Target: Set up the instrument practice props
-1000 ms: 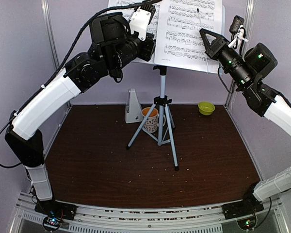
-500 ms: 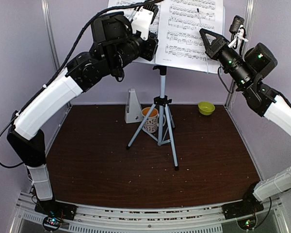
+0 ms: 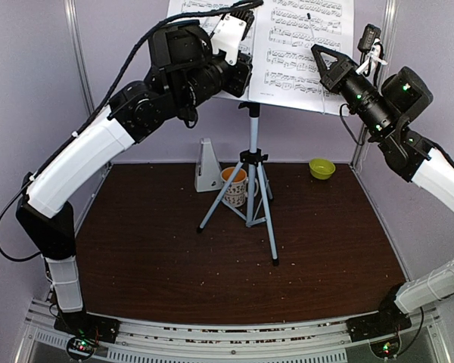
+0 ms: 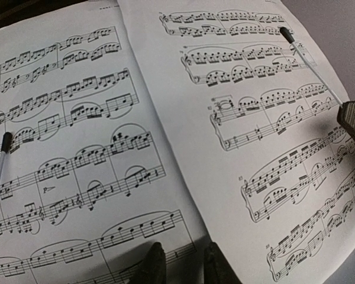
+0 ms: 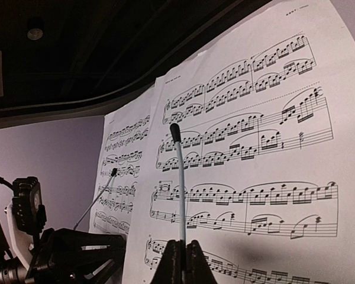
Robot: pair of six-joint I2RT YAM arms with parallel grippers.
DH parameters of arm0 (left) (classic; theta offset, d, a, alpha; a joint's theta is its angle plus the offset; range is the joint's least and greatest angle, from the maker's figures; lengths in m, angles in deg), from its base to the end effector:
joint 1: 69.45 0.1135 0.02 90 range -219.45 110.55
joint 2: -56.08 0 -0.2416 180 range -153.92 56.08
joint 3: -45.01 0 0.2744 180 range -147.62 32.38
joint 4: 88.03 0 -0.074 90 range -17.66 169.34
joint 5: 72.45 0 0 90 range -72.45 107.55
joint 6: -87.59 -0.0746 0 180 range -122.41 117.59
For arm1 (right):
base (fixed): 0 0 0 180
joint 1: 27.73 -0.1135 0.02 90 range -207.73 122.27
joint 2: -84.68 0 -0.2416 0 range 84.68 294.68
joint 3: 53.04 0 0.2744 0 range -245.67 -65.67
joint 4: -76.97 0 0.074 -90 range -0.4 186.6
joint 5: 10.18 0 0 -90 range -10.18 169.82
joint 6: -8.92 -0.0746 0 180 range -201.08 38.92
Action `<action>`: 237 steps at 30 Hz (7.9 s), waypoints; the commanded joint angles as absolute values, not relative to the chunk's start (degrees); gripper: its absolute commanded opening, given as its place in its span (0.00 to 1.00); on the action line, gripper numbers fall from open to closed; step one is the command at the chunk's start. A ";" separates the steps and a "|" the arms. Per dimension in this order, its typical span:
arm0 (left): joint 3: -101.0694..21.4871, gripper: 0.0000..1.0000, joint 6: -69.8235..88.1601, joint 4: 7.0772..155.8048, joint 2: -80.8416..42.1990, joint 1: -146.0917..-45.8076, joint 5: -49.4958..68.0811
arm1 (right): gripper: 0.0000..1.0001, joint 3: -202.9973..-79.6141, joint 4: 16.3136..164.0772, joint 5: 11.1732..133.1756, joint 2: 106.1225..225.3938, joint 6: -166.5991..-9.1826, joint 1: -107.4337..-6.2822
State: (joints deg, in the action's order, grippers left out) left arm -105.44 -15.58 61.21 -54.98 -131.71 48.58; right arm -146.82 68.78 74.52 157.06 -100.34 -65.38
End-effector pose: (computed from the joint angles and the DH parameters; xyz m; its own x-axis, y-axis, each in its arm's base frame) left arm 0.2459 -0.3850 0.5338 0.1868 0.0643 -0.9803 0.4916 0.8578 0.1499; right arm 0.2581 0.2078 0.5171 0.1475 0.5286 -0.8360 -0.7632 0.5984 0.2438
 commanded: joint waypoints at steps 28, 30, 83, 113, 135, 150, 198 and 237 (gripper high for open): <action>-98.49 0.28 -17.35 67.19 -46.10 -133.23 46.53 | 0.37 -147.56 66.60 73.55 156.12 -99.94 -66.14; -96.99 0.29 -17.89 68.18 -45.01 -133.58 45.95 | 0.40 -147.70 66.82 73.64 155.75 -99.57 -66.14; -65.78 0.98 -9.89 67.44 -52.33 -83.24 -30.37 | 1.00 -101.86 82.31 78.68 117.44 -101.78 -65.74; -109.45 0.98 -14.65 62.16 -89.09 -85.37 -33.81 | 1.00 -106.88 84.95 75.59 123.38 -98.30 -64.34; -105.23 0.79 -14.12 66.52 -90.34 -87.77 -37.58 | 1.00 -107.51 86.85 76.38 122.70 -98.74 -63.99; -100.17 0.60 -8.48 71.88 -88.48 -86.33 -33.65 | 1.00 -107.15 86.65 76.76 121.25 -99.85 -63.94; -13.68 0.26 3.33 82.11 -2.09 -108.20 10.25 | 0.98 -99.70 75.46 71.08 128.18 -106.99 -64.29; -23.84 0.24 16.06 101.54 -31.56 -127.00 33.79 | 0.93 -94.71 72.69 71.96 135.57 -109.01 -69.73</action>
State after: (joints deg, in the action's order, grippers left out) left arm -21.95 13.88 92.66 -32.95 -126.64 30.37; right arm -96.06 74.90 70.67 134.37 -109.74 -68.05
